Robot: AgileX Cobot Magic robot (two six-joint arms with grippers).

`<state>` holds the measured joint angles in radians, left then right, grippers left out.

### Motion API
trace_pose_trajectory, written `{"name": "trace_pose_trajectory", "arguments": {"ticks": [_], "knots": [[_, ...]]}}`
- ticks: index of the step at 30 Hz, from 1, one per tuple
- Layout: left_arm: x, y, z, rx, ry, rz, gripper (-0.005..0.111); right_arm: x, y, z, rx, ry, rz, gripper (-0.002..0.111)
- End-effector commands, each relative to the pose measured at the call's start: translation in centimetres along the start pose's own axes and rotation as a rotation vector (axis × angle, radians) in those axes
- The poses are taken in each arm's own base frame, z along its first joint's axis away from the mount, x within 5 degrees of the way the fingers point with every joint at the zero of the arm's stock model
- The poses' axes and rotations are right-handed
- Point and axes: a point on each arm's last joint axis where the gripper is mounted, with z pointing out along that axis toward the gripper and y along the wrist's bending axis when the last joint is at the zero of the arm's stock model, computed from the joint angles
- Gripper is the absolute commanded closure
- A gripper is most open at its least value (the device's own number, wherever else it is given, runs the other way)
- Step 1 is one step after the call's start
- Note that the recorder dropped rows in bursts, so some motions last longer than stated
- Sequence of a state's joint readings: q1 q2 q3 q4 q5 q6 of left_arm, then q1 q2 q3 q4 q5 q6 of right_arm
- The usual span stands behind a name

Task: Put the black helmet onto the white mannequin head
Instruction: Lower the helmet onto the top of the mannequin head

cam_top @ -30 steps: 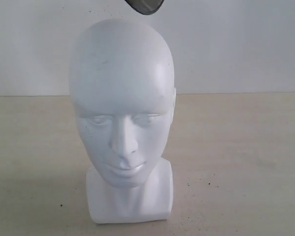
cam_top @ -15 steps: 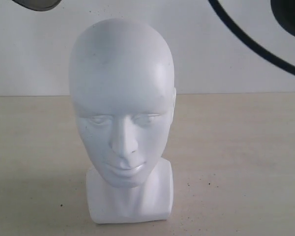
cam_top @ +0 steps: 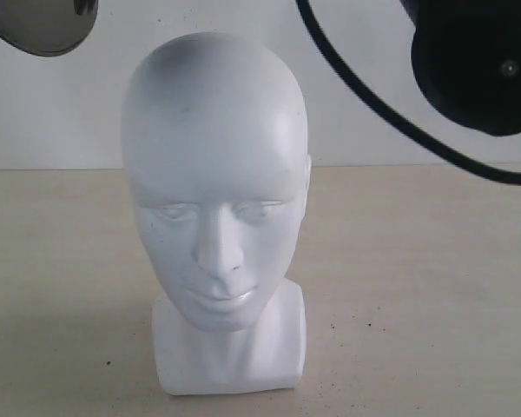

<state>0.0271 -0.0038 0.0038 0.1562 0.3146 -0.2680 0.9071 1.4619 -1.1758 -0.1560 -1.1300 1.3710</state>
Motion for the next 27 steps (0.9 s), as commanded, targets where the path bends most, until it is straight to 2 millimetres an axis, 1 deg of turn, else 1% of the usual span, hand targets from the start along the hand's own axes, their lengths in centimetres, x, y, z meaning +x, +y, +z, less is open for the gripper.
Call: {"name": "trace_pose_trajectory", "arguments": {"ticks": [1,4,9,15,18,27], "knots": [[-0.2,0.0,0.0,-0.001,-0.009,0.0,0.102,-1.1,0.7,-0.9,-0.049,-0.126,0.064,0.108],[-0.2,0.0,0.0,-0.001,-0.009,0.0,0.102,-1.3,0.0,-1.5,-0.017,-0.164,0.152,0.108],[-0.2,0.0,0.0,-0.001,-0.009,0.0,0.102,-1.4,-0.2,-2.2,0.003,-0.183,0.2,0.108],[-0.2,0.0,0.0,-0.001,-0.009,0.0,0.102,-1.5,1.0,-3.5,0.023,-0.185,0.101,0.108],[-0.2,0.0,0.0,-0.001,-0.009,0.0,0.102,-1.6,1.1,-4.1,0.036,-0.193,0.082,0.108],[-0.2,0.0,0.0,-0.001,-0.009,0.0,0.102,-1.2,-0.3,-6.0,0.12,-0.204,0.097,0.108]]}}
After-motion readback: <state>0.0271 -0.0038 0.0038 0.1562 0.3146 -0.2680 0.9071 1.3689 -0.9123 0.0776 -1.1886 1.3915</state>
